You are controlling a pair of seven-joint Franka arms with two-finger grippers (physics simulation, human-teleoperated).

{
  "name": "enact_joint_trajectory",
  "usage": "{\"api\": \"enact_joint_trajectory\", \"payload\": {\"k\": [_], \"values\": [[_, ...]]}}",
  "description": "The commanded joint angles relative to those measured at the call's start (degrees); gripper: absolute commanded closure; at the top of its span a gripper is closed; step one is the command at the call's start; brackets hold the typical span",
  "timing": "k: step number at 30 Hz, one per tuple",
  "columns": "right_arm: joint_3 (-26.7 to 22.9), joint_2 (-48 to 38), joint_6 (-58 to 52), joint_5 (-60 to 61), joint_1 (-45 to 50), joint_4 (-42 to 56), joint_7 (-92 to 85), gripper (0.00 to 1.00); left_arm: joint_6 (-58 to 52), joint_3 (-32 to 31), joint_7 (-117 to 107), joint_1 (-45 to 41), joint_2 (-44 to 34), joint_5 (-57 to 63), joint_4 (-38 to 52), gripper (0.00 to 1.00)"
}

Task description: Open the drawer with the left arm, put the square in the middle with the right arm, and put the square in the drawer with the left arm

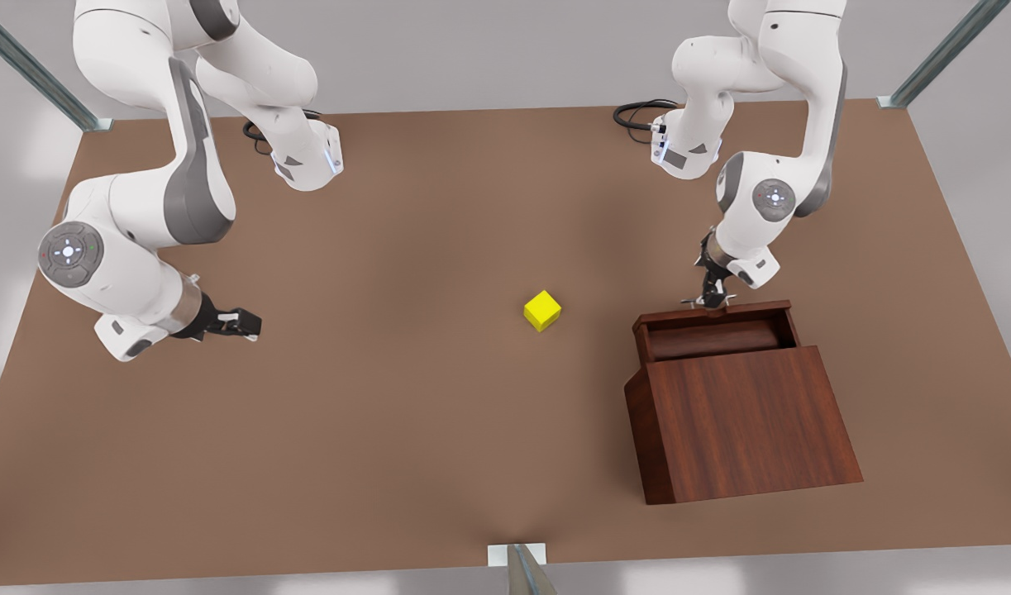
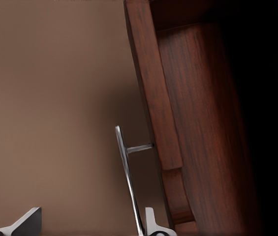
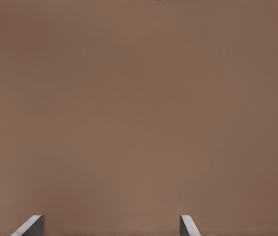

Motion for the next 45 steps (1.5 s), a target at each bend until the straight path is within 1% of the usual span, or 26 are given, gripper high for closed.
{"api": "enact_joint_trajectory", "payload": {"k": [1, 7, 8, 9, 11, 12, 13, 14, 15, 16, 17, 18, 19, 20, 21, 22, 23, 24, 26, 29, 31, 33, 36, 45], "values": [[0.0, 0.0, 0.0, 0.0, 0.0, 0.0, 0.0, 0.00, 0.0, 0.0, -0.1, -0.1, 0.0, 0.0, 0.0, 0.00], [0.0, 0.1, 0.1, 0.0, 0.0, 0.0, 0.0, 0.00, -3.6, -0.1, -1.1, -0.3, -2.1, -0.1, 0.4, 0.00], [0.0, 0.2, 0.1, -0.1, 0.0, 0.0, 0.0, 0.00, -6.9, -0.3, -1.9, -0.5, -3.4, -0.5, 1.8, 0.00], [0.0, 0.2, 0.1, 0.0, 0.0, 0.0, 0.0, 0.00, -13.5, -0.8, -3.9, -1.3, -4.8, -1.7, 5.7, 0.00], [0.0, 0.3, 0.1, 0.0, 0.0, 0.0, 0.0, 0.00, -31.9, -3.2, -10.0, -1.6, -4.4, -5.0, 22.7, 0.00], [0.0, 0.3, 0.1, 0.0, 0.0, 0.0, 0.0, 0.00, -37.9, -7.4, -8.1, -1.6, -2.6, -4.6, 32.6, 0.00], [0.0, 0.3, 0.0, -0.1, 0.0, 0.0, 0.0, 0.00, -38.9, -13.3, 8.3, -1.7, 1.8, -3.9, 41.5, 0.00], [0.0, 0.3, 0.0, 0.0, 0.0, 0.0, 0.0, 0.00, -39.0, -16.4, 28.8, -1.8, 6.0, -1.0, 46.6, 0.00], [0.0, 0.2, -0.1, 0.0, -0.1, 0.0, 0.0, 0.00, -41.3, -17.8, 50.4, -2.7, 14.2, 1.1, 54.5, 0.00], [0.0, 0.2, -0.1, 0.0, -0.1, 0.0, 0.0, 0.00, -43.4, -17.6, 62.4, -4.7, 20.5, 1.4, 60.3, 0.00], [0.0, 0.1, -0.2, -0.1, -0.1, 0.0, 0.0, 0.00, -39.7, -17.8, 67.7, -8.7, 27.8, 6.7, 64.2, 0.00], [0.1, 0.1, -0.3, 0.0, -0.1, 0.0, 0.0, 0.00, -32.7, -17.8, 73.1, -10.7, 31.7, 9.4, 63.6, 0.00], [0.0, 0.1, -0.3, 0.0, -0.1, 0.0, 0.0, 0.00, -32.7, -17.4, 90.1, -10.7, 33.1, 9.1, 63.5, 0.00], [0.0, 0.1, -0.3, 0.0, -0.1, 0.0, 0.0, 0.00, -32.5, -17.0, 99.5, -10.7, 33.6, 8.8, 62.2, 0.00], [0.0, 0.1, -0.3, 0.0, -0.1, 0.0, 0.0, 0.00, -26.9, -16.8, 99.1, -13.4, 33.2, 9.0, 57.1, 0.00], [0.0, 0.2, -0.3, 0.0, -0.1, 0.0, 0.0, 0.00, -25.7, -16.8, 99.9, -13.9, 33.3, 9.2, 55.7, 0.00], [0.0, 0.2, -0.3, 0.0, -0.1, 0.0, 0.0, 0.00, -24.2, -16.8, 102.3, -14.5, 33.4, 9.3, 51.8, 0.00], [0.0, 0.2, -0.3, 0.0, -0.1, 0.0, 0.0, 0.00, -17.4, -16.7, 103.1, -14.9, 33.4, 9.3, 46.5, 0.00], [0.0, 0.3, -0.1, 0.0, -0.1, 0.0, 0.0, 0.00, -12.4, -16.1, 103.1, -15.8, 33.5, 10.4, 42.4, 0.00], [0.0, 0.3, -0.2, 0.0, -0.1, 0.0, 0.0, 0.00, -11.4, -14.9, 103.1, -16.0, 33.5, 10.7, 40.6, 0.00], [0.0, 0.3, -0.2, 0.0, -0.1, 0.0, 0.0, 0.00, -11.3, -13.9, 103.0, -17.7, 33.9, 10.7, 40.6, 0.00], [0.0, 0.3, -0.2, 0.0, -0.1, 0.0, 0.0, 0.00, -6.9, -13.8, 103.0, -17.7, 34.5, 10.7, 38.2, 0.00], [0.0, 0.3, -0.1, 0.0, -0.1, 0.0, 0.0, 0.00, -4.4, -13.5, 103.0, -17.8, 35.3, 10.7, 37.4, 0.00], [0.0, 0.3, 0.1, -0.1, -0.1, -0.1, 0.0, 0.00, -2.5, -12.5, 102.5, -19.2, 39.0, 10.7, 36.0, 0.00]]}}
